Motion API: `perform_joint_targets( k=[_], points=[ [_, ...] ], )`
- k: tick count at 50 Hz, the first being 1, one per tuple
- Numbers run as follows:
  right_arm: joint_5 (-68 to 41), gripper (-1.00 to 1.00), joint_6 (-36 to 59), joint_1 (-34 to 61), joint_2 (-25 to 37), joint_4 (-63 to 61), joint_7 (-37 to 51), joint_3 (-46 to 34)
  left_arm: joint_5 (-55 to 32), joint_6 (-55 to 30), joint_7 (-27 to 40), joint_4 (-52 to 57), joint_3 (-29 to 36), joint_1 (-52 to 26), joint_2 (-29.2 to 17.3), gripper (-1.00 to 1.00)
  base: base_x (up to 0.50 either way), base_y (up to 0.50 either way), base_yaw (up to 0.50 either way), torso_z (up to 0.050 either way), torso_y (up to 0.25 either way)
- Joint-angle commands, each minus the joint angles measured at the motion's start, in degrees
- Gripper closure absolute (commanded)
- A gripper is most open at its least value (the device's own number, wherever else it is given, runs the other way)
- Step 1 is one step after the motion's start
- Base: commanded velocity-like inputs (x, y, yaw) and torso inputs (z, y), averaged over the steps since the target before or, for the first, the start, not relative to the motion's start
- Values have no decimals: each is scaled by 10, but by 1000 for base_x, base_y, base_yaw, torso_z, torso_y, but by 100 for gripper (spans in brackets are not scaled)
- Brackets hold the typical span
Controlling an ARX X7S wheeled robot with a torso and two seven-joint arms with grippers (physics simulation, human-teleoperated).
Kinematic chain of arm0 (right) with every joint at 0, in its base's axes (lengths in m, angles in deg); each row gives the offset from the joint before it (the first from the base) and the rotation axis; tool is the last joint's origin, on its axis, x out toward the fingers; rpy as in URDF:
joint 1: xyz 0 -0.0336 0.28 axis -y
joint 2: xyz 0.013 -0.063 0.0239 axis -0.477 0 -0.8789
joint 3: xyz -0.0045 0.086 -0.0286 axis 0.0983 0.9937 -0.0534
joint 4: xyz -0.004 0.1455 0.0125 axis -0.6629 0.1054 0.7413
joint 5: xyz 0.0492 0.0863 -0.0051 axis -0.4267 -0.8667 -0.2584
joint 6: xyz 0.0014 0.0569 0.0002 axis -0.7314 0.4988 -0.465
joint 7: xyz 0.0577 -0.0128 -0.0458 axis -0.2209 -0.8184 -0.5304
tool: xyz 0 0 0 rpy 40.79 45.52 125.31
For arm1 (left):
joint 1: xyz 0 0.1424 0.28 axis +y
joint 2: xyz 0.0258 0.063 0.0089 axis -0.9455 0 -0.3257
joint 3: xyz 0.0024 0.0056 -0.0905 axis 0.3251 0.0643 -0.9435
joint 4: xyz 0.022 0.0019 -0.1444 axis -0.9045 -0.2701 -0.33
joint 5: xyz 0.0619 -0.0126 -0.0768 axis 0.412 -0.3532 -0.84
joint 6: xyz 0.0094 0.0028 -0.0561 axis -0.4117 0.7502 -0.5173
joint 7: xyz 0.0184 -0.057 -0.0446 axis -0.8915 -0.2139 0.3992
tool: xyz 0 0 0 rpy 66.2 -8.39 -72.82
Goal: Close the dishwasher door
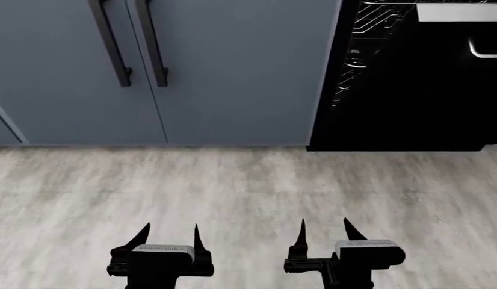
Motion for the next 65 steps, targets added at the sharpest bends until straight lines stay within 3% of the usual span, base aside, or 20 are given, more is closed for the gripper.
perform_joint_targets(
  k=[1, 65],
  points=[
    [-2, -100, 0, 1, 1, 1, 2, -2, -3, 0, 2, 0, 2, -1, -2, -100, 0, -113, 0, 0, 0],
    [-15, -100, 1, 5, 11, 1, 13, -14, -15, 5, 14, -1, 14, -4, -11, -100, 0, -124, 0, 0, 0]
  ],
)
